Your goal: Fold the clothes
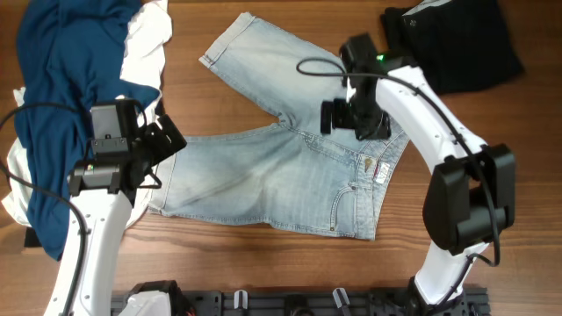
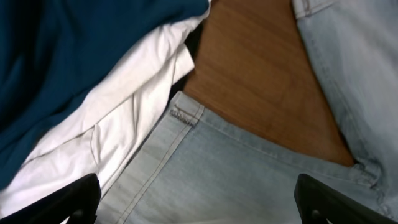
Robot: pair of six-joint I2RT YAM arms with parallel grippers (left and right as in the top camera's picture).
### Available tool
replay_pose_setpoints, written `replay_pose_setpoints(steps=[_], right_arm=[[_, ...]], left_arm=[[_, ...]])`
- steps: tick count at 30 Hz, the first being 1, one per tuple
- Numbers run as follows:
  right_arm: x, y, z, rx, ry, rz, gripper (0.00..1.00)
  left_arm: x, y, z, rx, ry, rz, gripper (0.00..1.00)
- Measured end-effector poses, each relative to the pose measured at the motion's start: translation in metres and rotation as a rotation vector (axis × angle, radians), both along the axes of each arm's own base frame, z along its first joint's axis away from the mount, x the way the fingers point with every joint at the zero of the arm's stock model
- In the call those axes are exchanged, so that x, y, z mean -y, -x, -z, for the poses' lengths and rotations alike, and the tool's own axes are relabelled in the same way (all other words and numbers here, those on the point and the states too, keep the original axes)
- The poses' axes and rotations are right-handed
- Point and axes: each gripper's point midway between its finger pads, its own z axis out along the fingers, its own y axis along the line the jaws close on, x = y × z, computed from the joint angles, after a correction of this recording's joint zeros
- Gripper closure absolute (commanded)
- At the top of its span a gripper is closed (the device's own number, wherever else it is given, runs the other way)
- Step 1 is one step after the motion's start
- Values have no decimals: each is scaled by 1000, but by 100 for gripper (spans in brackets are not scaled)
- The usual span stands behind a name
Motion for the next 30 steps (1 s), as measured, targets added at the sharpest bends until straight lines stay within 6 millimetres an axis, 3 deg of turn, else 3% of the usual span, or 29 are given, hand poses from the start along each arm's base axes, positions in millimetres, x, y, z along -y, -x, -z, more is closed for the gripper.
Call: replay_pose_setpoints(steps=[3, 7, 16, 19, 26, 30], right_arm=[[9, 26, 36, -78, 26, 25, 1], [9, 27, 60, -55, 20, 49, 0], [18, 7, 66, 100, -18, 127, 0], [41, -8, 69, 114, -59, 189, 0], [131, -41, 63, 204, -100, 312, 1], [148, -46, 56, 162, -108, 285, 0]], left_arm=[[1, 0, 10, -34, 0, 10, 0], [0, -2, 19, -61, -2, 16, 0], [1, 1, 52, -179, 5, 20, 0], [1, 1, 53, -185, 4, 22, 0], [1, 1, 53, -185, 7, 24, 0], [4, 1, 53, -185, 15, 36, 0]])
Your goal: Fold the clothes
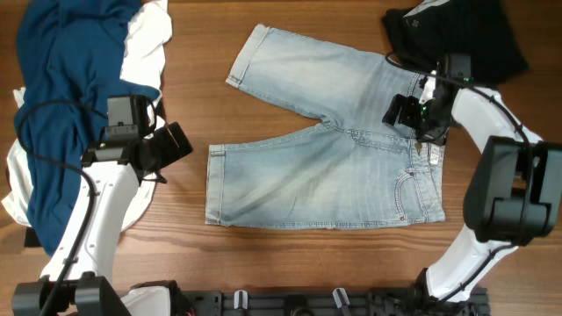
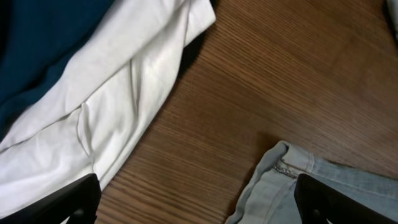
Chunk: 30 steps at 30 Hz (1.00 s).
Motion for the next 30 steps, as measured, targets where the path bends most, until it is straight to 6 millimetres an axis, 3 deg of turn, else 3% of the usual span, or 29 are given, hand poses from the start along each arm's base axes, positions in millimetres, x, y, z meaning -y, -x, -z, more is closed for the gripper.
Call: replay_pose_setpoints(steps=[2, 4, 6, 9, 12, 14, 16, 20, 23, 27, 30], right_arm=[[-1, -3, -16, -25, -3, -11, 0], [-6, -14, -48, 23, 0, -26, 0], [-19, -18, -101, 127, 4, -47, 0], [-42, 1, -187, 301, -5, -69, 0], [-48, 18, -227, 379, -17, -55, 0], [-48, 29, -230, 360, -23, -39, 0], [-46, 42, -222, 289, -25, -7, 1], [-40, 52, -203, 216, -1, 52, 0], [-37, 59, -184, 165, 6, 80, 1], [-35, 68, -159, 109, 15, 99, 1], [-35, 74, -141, 74, 16, 102, 1]], left_arm=[[6, 0, 0, 1, 23, 41, 0], [15, 4, 1, -16, 63, 80, 0], [24, 15, 2, -53, 115, 91, 0], [32, 40, -6, -119, 190, 6, 0], [34, 64, -12, -180, 231, -104, 0], [37, 76, -13, -219, 249, -173, 0], [44, 83, -11, -233, 265, -217, 0], [74, 96, 19, -245, 293, -246, 2], [99, 103, 47, -233, 325, -250, 12], [112, 121, 63, -277, 339, -306, 16], [118, 130, 69, -289, 322, -331, 30]])
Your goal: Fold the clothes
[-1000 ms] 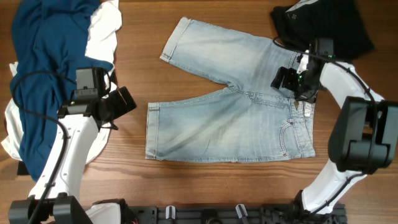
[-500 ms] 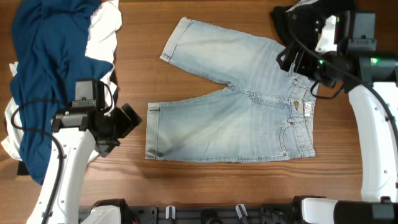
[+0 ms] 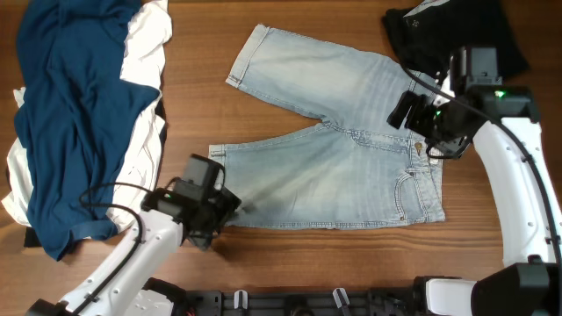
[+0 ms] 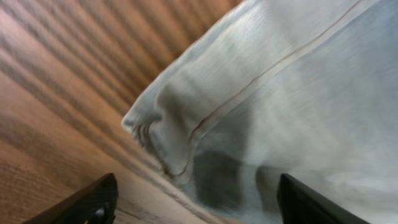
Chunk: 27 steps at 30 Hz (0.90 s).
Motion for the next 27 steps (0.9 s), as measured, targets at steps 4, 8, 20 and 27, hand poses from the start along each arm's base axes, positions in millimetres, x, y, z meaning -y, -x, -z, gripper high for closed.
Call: replay_pose_setpoints(steps=[4, 8, 20, 27], right_arm=[[0, 11, 18, -50, 0, 7, 3], [0, 17, 20, -76, -4, 22, 4], [-5, 83, 50, -366, -45, 179, 11], [-6, 122, 114, -463, -46, 260, 16]], left_arm=[[-2, 8, 10, -6, -43, -38, 69], [-8, -9, 15, 57, -89, -82, 93], [-20, -24, 17, 112, -151, -88, 96], [-45, -30, 18, 101, -171, -164, 96]])
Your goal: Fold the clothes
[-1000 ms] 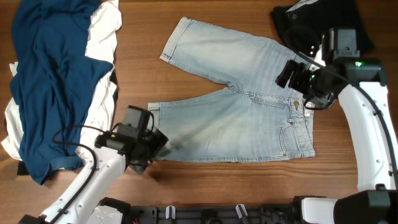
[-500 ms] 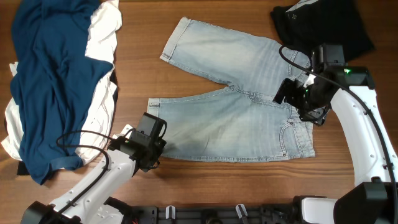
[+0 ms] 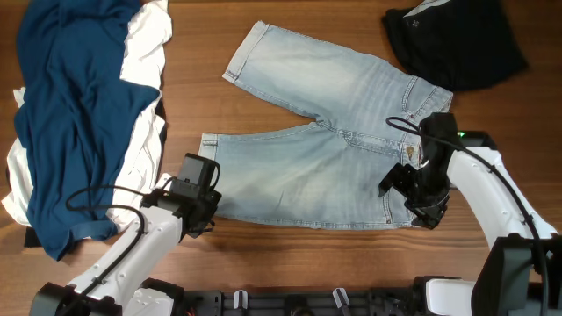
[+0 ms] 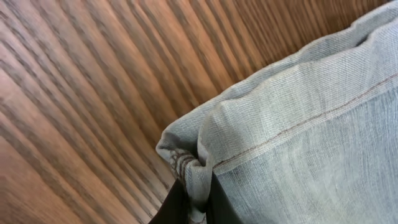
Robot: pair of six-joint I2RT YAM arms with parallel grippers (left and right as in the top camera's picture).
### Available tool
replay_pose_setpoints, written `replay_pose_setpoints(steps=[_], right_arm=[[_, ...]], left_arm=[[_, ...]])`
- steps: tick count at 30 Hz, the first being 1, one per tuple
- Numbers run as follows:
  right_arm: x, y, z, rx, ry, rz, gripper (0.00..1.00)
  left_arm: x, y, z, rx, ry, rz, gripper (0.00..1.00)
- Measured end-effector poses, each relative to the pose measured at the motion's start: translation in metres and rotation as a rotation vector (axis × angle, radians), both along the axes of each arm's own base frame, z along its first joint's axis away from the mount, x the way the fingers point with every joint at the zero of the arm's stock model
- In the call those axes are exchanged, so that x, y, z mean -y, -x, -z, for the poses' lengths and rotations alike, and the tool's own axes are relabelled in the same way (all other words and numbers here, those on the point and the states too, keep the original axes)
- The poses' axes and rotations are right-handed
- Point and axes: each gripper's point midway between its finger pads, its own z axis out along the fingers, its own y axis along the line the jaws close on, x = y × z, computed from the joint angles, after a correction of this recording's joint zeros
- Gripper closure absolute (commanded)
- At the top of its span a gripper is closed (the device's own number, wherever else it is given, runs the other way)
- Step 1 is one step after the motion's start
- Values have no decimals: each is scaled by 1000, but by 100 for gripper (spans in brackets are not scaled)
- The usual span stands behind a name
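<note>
Light-blue denim shorts (image 3: 316, 149) lie spread flat mid-table, waistband to the right, both legs pointing left. My left gripper (image 3: 204, 213) sits at the lower leg's front hem corner. In the left wrist view the gripper (image 4: 198, 202) is shut, its dark fingers (image 4: 177, 205) pinching a bunched fold of the shorts' hem (image 4: 311, 137) just above the wood. My right gripper (image 3: 406, 204) is low over the waistband's near corner; the overhead view does not show how its jaws stand.
A dark blue garment (image 3: 61, 96) lies over a white one (image 3: 145, 48) in a heap at the far left. A black garment (image 3: 457, 44) lies at the back right corner. Bare wooden table (image 3: 290, 254) runs along the front of the shorts.
My left gripper, open at the hem corner, has shut on it. My right gripper has moved from the waistband's upper part to its near corner. The shorts' right edge now lies further left.
The shorts lay crumpled and skewed, with my right gripper on their waist and my left over the lower leg's end. Then they lay spread flat further right. My left gripper then stood open at the lower hem corner, and now pinches it.
</note>
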Motion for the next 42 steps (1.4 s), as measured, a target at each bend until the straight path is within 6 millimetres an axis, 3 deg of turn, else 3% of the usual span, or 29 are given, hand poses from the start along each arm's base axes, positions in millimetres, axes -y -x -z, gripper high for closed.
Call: replay_pose_setpoints(steps=[8, 10, 11, 12, 13, 19, 23, 26, 27, 29, 31, 33, 35, 39, 42], right_arm=[[5, 16, 39, 4, 45, 69, 21], [5, 16, 43, 17, 47, 94, 21], [5, 17, 43, 17, 47, 99, 26], [5, 17, 43, 18, 47, 103, 50], [5, 17, 43, 18, 46, 107, 94], [7, 19, 46, 22, 53, 82, 96], [1, 17, 40, 30, 9, 11, 96], [0, -7, 1, 122, 0, -30, 96], [1, -16, -11, 172, 3, -42, 96], [2, -43, -64, 357, 15, -80, 96], [4, -49, -100, 456, 33, -101, 96], [4, -43, -133, 530, 44, -120, 95], [4, -32, -148, 562, 48, -150, 96], [0, 1, -159, 562, 35, -197, 96], [-2, 15, -170, 614, 32, -204, 96]], left_arm=[[-8, -5, 0, 10, 1, -33, 96], [-8, -6, -1, 16, -1, -27, 96], [-8, -7, -1, 18, -3, -23, 96], [-8, -7, -1, 21, -3, -21, 96], [-8, -8, -1, 23, -3, -21, 96], [-9, -10, -3, 30, -24, 35, 96], [-9, -35, -43, 121, -61, 138, 96], [-14, -62, -101, 260, -101, 180, 96], [-15, -64, -110, 275, -112, 191, 96], [-17, -71, -145, 351, -141, 228, 96], [-18, -75, -177, 435, -155, 242, 96], [-20, -72, -201, 491, -168, 253, 96], [-23, -62, -213, 507, -179, 268, 96], [-28, -34, -226, 478, -190, 295, 96], [-31, -18, -251, 523, -186, 298, 96]])
